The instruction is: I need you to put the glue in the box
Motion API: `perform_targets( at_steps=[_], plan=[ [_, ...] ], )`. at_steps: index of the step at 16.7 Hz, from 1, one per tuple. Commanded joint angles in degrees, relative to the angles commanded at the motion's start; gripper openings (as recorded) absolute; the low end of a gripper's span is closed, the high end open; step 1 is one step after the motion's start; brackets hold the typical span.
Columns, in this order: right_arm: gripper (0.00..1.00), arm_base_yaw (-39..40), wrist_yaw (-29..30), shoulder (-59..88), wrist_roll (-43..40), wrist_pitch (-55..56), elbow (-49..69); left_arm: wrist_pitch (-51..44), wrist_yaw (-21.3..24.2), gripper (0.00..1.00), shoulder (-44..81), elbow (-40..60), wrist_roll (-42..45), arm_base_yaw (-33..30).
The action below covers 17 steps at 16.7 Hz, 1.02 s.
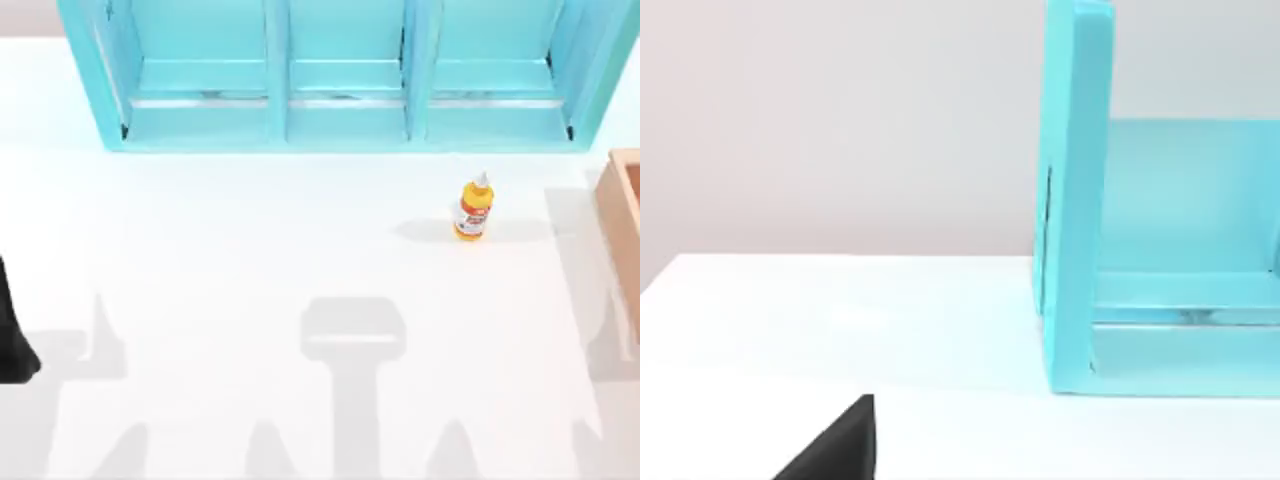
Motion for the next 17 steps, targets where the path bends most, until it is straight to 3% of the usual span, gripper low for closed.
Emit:
perform_targets(
  at_steps=[7,17],
  plan=[
    [1.0,2.7,2.7,8.3,0.3,6.1,1.7,0.0,0.0,1.0,0.0,0.0,0.0,0.0],
    [1.0,18.0,18.3,55.7,2.2,41.0,11.3,0.0,0.0,1.0,0.0,0.0,0.0,0.0]
  ],
)
